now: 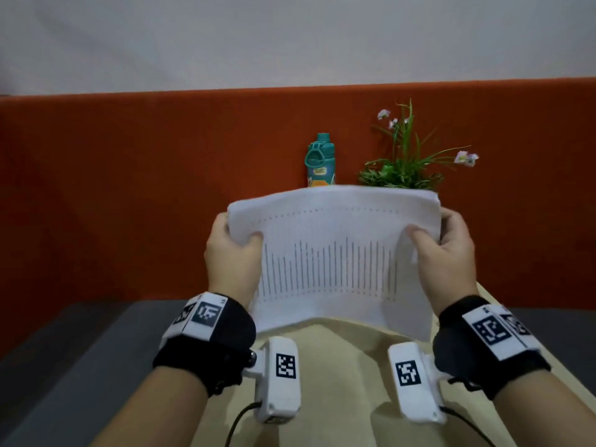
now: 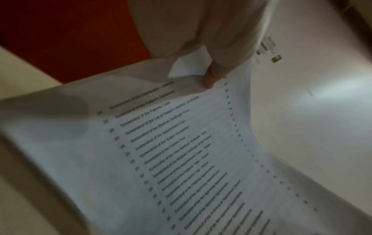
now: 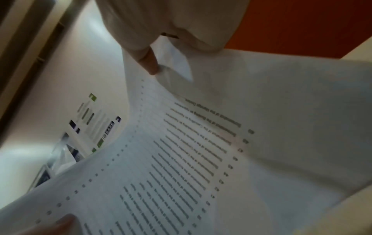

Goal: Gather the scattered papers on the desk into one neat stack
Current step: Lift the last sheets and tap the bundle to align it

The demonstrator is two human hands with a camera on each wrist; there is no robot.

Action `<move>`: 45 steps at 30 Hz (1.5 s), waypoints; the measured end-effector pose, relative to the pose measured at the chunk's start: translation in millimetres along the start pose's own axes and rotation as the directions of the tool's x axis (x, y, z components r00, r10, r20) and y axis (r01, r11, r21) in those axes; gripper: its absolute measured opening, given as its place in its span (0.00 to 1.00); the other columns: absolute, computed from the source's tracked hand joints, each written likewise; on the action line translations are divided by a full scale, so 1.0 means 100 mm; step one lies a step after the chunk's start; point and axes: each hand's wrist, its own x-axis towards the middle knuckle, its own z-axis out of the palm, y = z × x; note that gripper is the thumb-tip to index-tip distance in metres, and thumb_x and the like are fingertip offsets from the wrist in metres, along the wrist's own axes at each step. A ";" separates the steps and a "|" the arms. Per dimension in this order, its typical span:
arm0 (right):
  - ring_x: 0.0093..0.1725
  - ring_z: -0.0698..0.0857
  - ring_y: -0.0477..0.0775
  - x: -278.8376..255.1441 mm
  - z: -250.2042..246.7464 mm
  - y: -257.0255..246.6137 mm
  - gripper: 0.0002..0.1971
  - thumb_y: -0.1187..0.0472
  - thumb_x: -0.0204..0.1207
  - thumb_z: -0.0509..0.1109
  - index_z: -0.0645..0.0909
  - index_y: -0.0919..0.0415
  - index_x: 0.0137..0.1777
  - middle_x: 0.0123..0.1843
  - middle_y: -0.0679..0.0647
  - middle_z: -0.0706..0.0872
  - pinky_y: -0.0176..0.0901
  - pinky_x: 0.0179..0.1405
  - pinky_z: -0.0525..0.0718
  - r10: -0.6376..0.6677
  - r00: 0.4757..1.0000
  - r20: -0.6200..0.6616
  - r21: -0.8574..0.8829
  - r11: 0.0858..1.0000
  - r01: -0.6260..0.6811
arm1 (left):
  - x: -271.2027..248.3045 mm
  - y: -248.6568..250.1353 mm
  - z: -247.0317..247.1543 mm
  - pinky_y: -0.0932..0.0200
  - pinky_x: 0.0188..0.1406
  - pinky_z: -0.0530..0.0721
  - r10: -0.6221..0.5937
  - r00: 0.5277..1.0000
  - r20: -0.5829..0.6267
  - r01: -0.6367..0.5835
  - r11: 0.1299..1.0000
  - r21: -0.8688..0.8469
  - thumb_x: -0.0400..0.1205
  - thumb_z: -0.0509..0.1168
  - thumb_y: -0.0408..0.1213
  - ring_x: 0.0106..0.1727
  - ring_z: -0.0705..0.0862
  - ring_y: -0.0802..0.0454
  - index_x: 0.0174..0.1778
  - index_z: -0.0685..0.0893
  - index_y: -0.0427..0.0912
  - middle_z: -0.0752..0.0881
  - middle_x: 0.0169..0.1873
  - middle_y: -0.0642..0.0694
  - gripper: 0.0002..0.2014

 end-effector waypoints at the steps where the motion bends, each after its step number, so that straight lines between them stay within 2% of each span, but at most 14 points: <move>1: 0.44 0.81 0.43 0.03 0.00 -0.03 0.10 0.60 0.78 0.66 0.73 0.52 0.57 0.46 0.43 0.80 0.38 0.34 0.78 -0.017 1.000 -0.016 0.019 1.000 0.018 | 0.02 0.03 -0.01 0.54 0.46 0.85 0.035 0.999 -0.013 -0.035 0.999 -0.006 0.76 0.68 0.30 0.46 0.85 0.50 0.52 0.76 0.50 0.83 0.41 0.57 0.14; 4: 0.45 0.82 0.45 0.00 -0.01 0.04 0.11 0.58 0.77 0.68 0.74 0.51 0.57 0.47 0.43 0.81 0.41 0.39 0.79 0.037 0.999 -0.023 0.024 0.999 -0.036 | -0.08 -0.06 -0.03 0.65 0.39 0.82 -0.003 1.000 -0.026 0.002 1.000 -0.031 0.76 0.71 0.33 0.45 0.83 0.57 0.55 0.72 0.52 0.80 0.43 0.59 0.18; 7: 0.46 0.84 0.52 -0.12 0.02 0.16 0.01 0.54 0.79 0.65 0.78 0.48 0.48 0.44 0.48 0.85 0.43 0.37 0.78 0.159 0.986 0.042 -0.007 0.987 -0.159 | -0.26 -0.24 -0.02 0.54 0.44 0.85 -0.172 0.983 0.057 0.175 0.983 -0.049 0.78 0.69 0.34 0.51 0.85 0.45 0.49 0.76 0.54 0.84 0.43 0.53 0.11; 12: 0.44 0.84 0.50 -0.05 0.01 0.00 0.03 0.54 0.80 0.65 0.76 0.46 0.45 0.46 0.49 0.85 0.46 0.40 0.82 0.084 0.997 0.002 0.032 0.996 -0.084 | -0.08 -0.10 -0.01 0.46 0.53 0.87 -0.062 0.997 -0.037 0.061 0.998 -0.035 0.78 0.69 0.35 0.52 0.87 0.43 0.52 0.76 0.47 0.87 0.49 0.44 0.10; 18: 0.49 0.82 0.47 -0.19 0.00 0.20 0.08 0.52 0.81 0.63 0.76 0.49 0.58 0.51 0.46 0.85 0.43 0.37 0.76 0.271 0.955 0.120 -0.028 0.963 -0.270 | -0.34 -0.37 -0.01 0.54 0.47 0.83 -0.288 0.953 0.091 0.295 0.953 -0.070 0.79 0.70 0.35 0.53 0.84 0.46 0.62 0.76 0.46 0.85 0.49 0.48 0.17; 22: 0.47 0.85 0.47 -0.12 -0.01 0.23 0.04 0.55 0.83 0.61 0.78 0.46 0.50 0.49 0.47 0.87 0.45 0.39 0.80 0.214 0.974 0.073 -0.003 0.977 -0.215 | -0.27 -0.42 0.00 0.52 0.54 0.83 -0.217 0.976 0.018 0.217 0.976 -0.003 0.80 0.68 0.34 0.53 0.85 0.43 0.60 0.83 0.42 0.85 0.47 0.46 0.12; 26: 0.50 0.81 0.50 -0.20 -0.01 0.33 0.10 0.56 0.82 0.61 0.75 0.53 0.62 0.59 0.53 0.85 0.48 0.48 0.76 0.353 0.928 0.118 -0.139 0.931 -0.337 | -0.42 -0.47 -0.01 0.45 0.58 0.84 -0.273 0.956 0.108 0.273 0.962 0.020 0.81 0.67 0.33 0.55 0.85 0.39 0.45 0.82 0.53 0.87 0.47 0.45 0.08; 29: 0.64 0.77 0.58 -0.14 -0.08 0.21 0.28 0.53 0.76 0.69 0.67 0.57 0.74 0.72 0.58 0.75 0.56 0.61 0.76 0.277 0.961 -0.021 -0.286 0.919 -0.272 | -0.24 -0.29 -0.05 0.53 0.50 0.81 -0.120 0.984 0.132 0.099 0.983 0.154 0.81 0.66 0.31 0.56 0.85 0.38 0.53 0.85 0.41 0.87 0.47 0.42 0.07; 33: 0.82 0.59 0.57 0.02 -0.08 -0.35 0.50 0.43 0.66 0.76 0.51 0.50 0.83 0.83 0.54 0.60 0.61 0.78 0.54 -0.212 0.977 0.004 -0.657 0.736 0.162 | 0.13 0.31 -0.04 0.61 0.35 0.78 0.247 0.933 0.262 -0.334 0.867 0.369 0.80 0.64 0.29 0.44 0.83 0.43 0.47 0.85 0.37 0.87 0.40 0.41 0.05; 35: 0.74 0.74 0.53 0.13 -0.02 -0.53 0.38 0.42 0.67 0.75 0.65 0.44 0.77 0.73 0.47 0.76 0.62 0.76 0.65 -0.246 0.947 0.209 -0.607 0.726 0.323 | 0.20 0.60 0.02 0.66 0.30 0.77 0.370 0.865 0.339 -0.486 0.787 0.381 0.78 0.63 0.26 0.38 0.80 0.44 0.39 0.80 0.37 0.83 0.33 0.46 0.04; 37: 0.53 0.87 0.43 0.19 0.01 -0.61 0.18 0.49 0.71 0.74 0.79 0.45 0.60 0.55 0.42 0.87 0.51 0.57 0.85 -0.159 0.933 0.323 -0.378 0.882 0.281 | 0.22 0.78 0.07 0.53 0.37 0.85 0.437 0.806 0.399 -0.577 0.733 0.362 0.78 0.63 0.28 0.39 0.83 0.43 0.38 0.78 0.41 0.84 0.33 0.47 0.05; 40: 0.38 0.88 0.35 0.17 0.00 -0.59 0.07 0.59 0.75 0.73 0.82 0.44 0.47 0.45 0.41 0.89 0.33 0.37 0.85 -0.152 0.940 0.304 -0.101 0.976 0.191 | 0.20 0.84 0.06 0.42 0.54 0.83 0.587 0.774 0.238 -0.630 0.673 0.388 0.77 0.66 0.30 0.51 0.83 0.43 0.47 0.81 0.44 0.86 0.47 0.47 0.07; 43: 0.37 0.89 0.35 0.10 0.00 -0.52 0.08 0.63 0.76 0.71 0.83 0.47 0.46 0.42 0.40 0.90 0.29 0.33 0.85 -0.139 0.969 0.205 0.099 0.988 0.121 | 0.15 0.63 0.06 0.46 0.74 0.70 0.328 0.945 0.000 -0.318 0.917 0.240 0.74 0.72 0.38 0.72 0.73 0.47 0.75 0.66 0.44 0.74 0.70 0.45 0.34; 45: 0.38 0.90 0.34 0.06 0.03 -0.48 0.07 0.64 0.78 0.69 0.82 0.49 0.49 0.42 0.40 0.90 0.28 0.33 0.85 -0.106 0.979 0.172 0.169 0.983 0.077 | 0.07 0.49 0.12 0.40 0.73 0.73 -0.031 0.992 0.123 0.038 0.998 -0.054 0.71 0.74 0.47 0.73 0.75 0.46 0.79 0.56 0.52 0.74 0.72 0.46 0.44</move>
